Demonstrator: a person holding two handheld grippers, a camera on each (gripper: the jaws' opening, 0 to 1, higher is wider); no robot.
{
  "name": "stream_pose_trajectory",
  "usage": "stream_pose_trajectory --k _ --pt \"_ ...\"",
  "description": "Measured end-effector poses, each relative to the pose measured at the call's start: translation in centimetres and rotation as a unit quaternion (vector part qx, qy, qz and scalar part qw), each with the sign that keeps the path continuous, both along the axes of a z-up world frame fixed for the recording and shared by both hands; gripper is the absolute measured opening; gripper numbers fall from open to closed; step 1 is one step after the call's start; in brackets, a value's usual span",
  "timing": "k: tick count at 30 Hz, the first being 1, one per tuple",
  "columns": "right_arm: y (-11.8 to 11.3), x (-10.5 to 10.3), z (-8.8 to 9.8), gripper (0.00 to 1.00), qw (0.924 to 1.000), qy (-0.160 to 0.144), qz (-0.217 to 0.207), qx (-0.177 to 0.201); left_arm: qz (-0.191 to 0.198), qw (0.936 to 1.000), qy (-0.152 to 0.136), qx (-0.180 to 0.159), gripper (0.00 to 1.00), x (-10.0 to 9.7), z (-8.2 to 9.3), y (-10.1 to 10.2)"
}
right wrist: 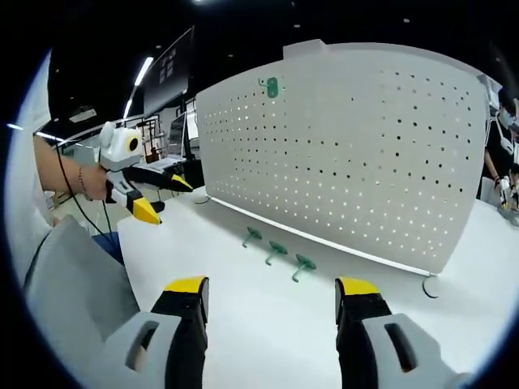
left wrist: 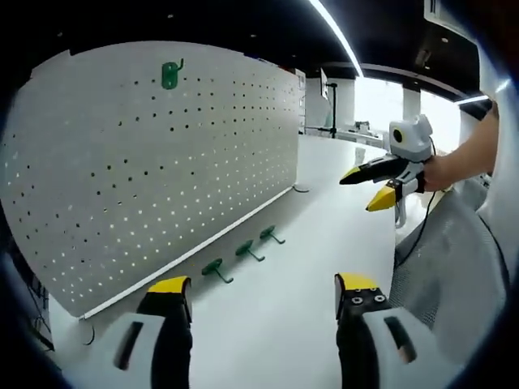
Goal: Insert the hook assembly into the mounting plate slot until the hook locks in place.
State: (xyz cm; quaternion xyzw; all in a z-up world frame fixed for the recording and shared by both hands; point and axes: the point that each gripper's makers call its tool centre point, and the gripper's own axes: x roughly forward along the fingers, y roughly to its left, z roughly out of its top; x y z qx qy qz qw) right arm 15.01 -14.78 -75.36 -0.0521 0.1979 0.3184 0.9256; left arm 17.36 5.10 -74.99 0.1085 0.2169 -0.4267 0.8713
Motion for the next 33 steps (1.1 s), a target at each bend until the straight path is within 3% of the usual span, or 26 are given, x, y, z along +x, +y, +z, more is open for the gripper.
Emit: stream_pose_trajectory --k 12,23,33 --pt "-0.2 0.1 0.0 0.60 1.0000 0.002 0.001 -0.003 -0.020 0.9990 0.004 0.039 0.72 1.7 -0.5 0.3" --pt "-0.4 -0.2 -0.2 0.60 1.0000 0.008 -0.004 -0.003 -0.054 0.9954 -0.001 0.079 0.72 1.8 -1.6 -0.2" --pt "-0.6 -0.4 -0.4 0.60 0.9999 0.011 -0.006 -0.009 -0.074 0.9931 -0.004 0.091 0.71 2.9 -1.7 -0.7"
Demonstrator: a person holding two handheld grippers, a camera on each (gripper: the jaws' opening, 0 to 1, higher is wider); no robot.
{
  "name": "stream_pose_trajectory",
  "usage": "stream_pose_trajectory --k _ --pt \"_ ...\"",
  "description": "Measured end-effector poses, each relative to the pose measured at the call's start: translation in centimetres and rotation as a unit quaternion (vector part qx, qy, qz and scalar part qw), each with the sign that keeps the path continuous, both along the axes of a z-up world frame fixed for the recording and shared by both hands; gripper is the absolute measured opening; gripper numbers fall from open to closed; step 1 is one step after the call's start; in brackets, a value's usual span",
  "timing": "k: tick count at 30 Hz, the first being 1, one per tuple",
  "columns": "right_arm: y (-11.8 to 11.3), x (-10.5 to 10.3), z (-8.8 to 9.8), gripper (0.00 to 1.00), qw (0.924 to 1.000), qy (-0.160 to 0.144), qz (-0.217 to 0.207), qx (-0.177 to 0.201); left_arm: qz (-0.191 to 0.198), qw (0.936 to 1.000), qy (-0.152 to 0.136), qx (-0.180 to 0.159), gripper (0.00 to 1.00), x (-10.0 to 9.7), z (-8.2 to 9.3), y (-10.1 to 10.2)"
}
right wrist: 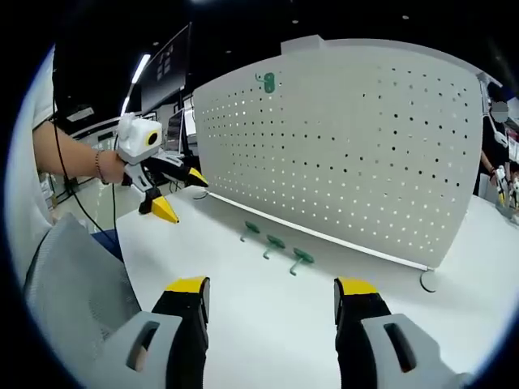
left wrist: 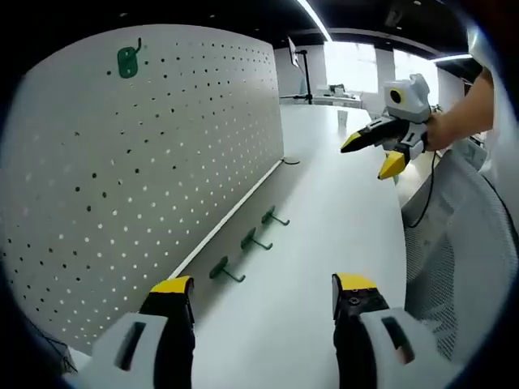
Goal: Insert the hook assembly into the mounting plate slot until the hook locks in place.
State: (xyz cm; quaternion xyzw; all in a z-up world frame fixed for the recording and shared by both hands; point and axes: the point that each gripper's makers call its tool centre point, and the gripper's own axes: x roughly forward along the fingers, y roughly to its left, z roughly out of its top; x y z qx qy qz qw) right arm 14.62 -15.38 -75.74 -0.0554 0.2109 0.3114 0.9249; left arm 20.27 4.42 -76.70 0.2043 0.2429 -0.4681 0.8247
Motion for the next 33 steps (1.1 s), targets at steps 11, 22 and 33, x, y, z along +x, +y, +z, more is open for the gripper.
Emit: stream_pose_trajectory --k 11,22,33 --pt "-0.3 -0.5 -0.2 0.60 0.9999 0.002 0.000 -0.010 -0.017 0.9998 0.001 0.013 0.72 0.9 -0.4 -0.7" --pt "0.1 -0.8 -0.3 0.60 0.9997 0.003 0.009 -0.021 -0.048 0.9983 0.009 0.030 0.73 2.0 -0.9 -1.7" --pt "0.0 -1.1 -0.5 0.62 0.9997 0.007 0.010 -0.023 -0.080 0.9947 0.011 0.064 0.73 3.1 -1.9 -2.3"
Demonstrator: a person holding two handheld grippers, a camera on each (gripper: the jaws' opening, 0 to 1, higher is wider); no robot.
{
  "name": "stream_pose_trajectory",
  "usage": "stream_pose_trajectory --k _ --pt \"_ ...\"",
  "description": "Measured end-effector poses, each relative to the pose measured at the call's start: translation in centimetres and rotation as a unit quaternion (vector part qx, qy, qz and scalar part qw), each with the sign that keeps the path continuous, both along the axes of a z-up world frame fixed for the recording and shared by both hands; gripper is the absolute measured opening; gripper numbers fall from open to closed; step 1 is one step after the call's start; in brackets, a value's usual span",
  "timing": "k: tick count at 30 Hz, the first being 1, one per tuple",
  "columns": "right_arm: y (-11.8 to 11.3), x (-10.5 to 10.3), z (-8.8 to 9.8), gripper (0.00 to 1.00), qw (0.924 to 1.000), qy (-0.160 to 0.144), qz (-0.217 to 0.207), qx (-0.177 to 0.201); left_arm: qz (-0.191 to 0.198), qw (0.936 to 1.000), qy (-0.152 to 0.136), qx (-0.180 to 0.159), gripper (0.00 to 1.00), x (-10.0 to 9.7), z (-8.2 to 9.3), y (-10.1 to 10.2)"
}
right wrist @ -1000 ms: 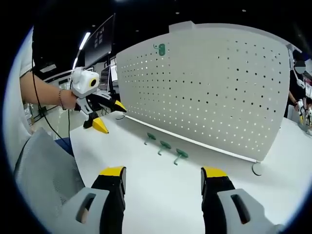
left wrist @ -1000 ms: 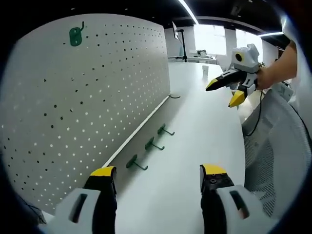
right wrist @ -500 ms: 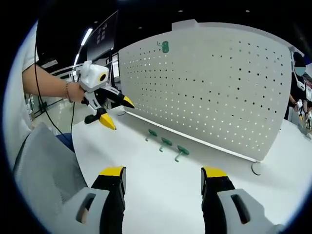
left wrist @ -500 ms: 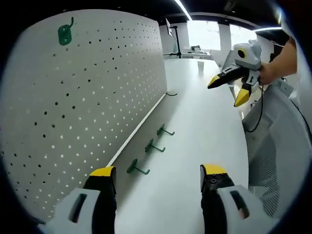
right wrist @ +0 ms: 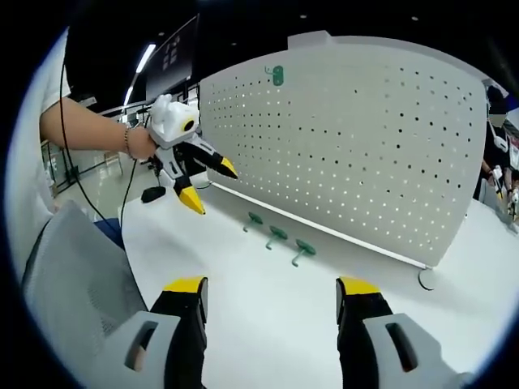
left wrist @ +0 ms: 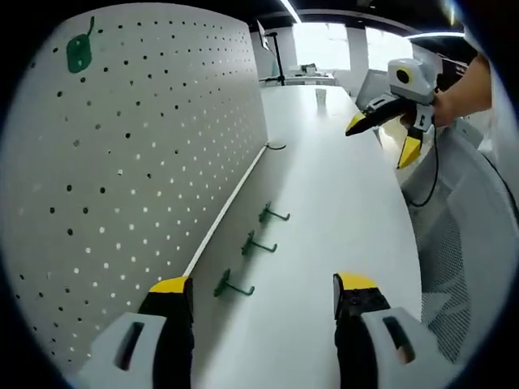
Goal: Insert the hook assembly into the mounting plate slot until the hook locks in place.
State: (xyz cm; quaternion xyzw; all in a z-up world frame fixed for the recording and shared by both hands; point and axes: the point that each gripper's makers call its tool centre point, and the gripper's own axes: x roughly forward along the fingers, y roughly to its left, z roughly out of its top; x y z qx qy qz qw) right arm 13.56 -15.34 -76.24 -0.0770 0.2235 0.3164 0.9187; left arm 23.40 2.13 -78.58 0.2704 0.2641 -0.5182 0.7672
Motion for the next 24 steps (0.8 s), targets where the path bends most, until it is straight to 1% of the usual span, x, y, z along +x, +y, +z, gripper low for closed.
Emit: stream_pose_trajectory --k 6,15,19,24 --pt "0.1 -0.1 -0.1 0.62 1.0000 0.002 -0.001 0.003 -0.011 0.9998 0.005 0.015 0.73 -0.1 -0.9 0.0" --pt "0.1 -0.2 -0.3 0.62 1.0000 0.007 0.002 -0.001 -0.031 0.9987 0.013 0.039 0.73 0.7 -2.2 -0.1" --pt "0.1 -0.1 0.0 0.63 1.0000 0.002 0.002 0.003 -0.037 0.9982 0.015 0.045 0.73 1.1 -2.6 -0.2" --pt "0.2 -0.1 -0.2 0.64 1.0000 0.004 0.005 -0.001 -0.053 0.9963 0.016 0.065 0.74 1.5 -3.6 -0.2"
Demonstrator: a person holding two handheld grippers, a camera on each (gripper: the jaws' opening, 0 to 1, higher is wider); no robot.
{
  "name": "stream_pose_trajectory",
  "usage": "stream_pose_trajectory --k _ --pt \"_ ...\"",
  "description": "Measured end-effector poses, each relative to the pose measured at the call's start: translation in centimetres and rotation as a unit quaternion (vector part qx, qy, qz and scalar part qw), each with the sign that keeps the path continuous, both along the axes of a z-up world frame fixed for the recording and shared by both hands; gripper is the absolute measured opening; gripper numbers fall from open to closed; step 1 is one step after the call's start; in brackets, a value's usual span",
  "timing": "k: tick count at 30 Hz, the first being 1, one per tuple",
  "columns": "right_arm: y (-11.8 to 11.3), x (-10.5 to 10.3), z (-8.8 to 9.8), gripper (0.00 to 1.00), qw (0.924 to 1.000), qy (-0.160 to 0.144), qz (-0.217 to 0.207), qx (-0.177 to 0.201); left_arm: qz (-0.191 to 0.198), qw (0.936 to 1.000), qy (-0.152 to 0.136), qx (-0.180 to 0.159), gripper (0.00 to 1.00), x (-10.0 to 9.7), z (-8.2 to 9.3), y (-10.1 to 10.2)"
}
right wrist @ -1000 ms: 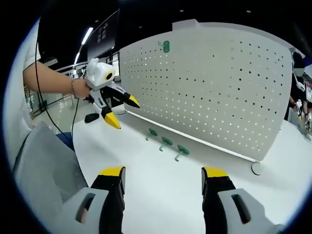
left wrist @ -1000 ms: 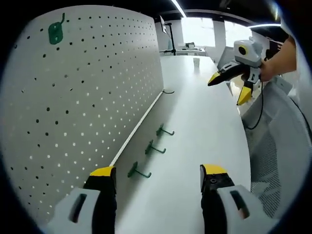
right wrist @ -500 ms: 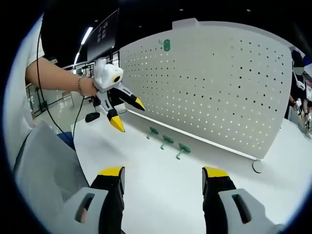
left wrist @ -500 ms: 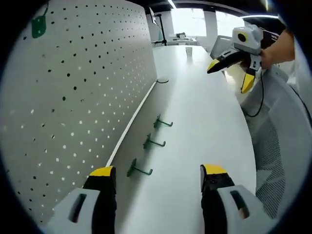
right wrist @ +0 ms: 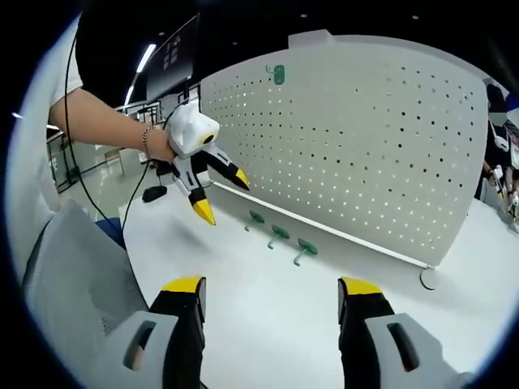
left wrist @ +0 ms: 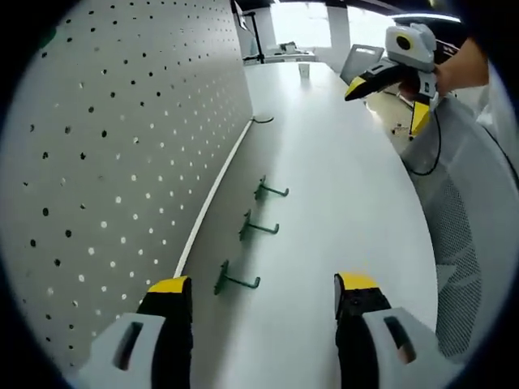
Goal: Insert the hook assembly into the mounting plate slot until the hook locks in place.
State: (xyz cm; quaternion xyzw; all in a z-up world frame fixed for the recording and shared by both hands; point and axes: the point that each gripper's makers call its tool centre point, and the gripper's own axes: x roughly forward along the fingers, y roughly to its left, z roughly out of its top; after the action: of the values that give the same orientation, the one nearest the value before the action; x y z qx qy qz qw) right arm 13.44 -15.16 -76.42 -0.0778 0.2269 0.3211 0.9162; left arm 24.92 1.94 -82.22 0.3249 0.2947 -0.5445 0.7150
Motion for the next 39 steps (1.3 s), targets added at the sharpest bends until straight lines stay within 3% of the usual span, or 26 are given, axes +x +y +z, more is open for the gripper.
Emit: stream_pose_trajectory --k 25,39 --pt "-0.5 -0.2 -0.6 0.66 0.9999 0.013 -0.003 -0.004 -0.042 0.9973 0.026 0.054 0.75 1.8 -2.7 -0.1" --pt "-0.9 -0.6 -1.0 0.68 0.9997 0.022 -0.005 -0.010 -0.095 0.9897 0.036 0.102 0.75 2.2 -4.1 -0.5"
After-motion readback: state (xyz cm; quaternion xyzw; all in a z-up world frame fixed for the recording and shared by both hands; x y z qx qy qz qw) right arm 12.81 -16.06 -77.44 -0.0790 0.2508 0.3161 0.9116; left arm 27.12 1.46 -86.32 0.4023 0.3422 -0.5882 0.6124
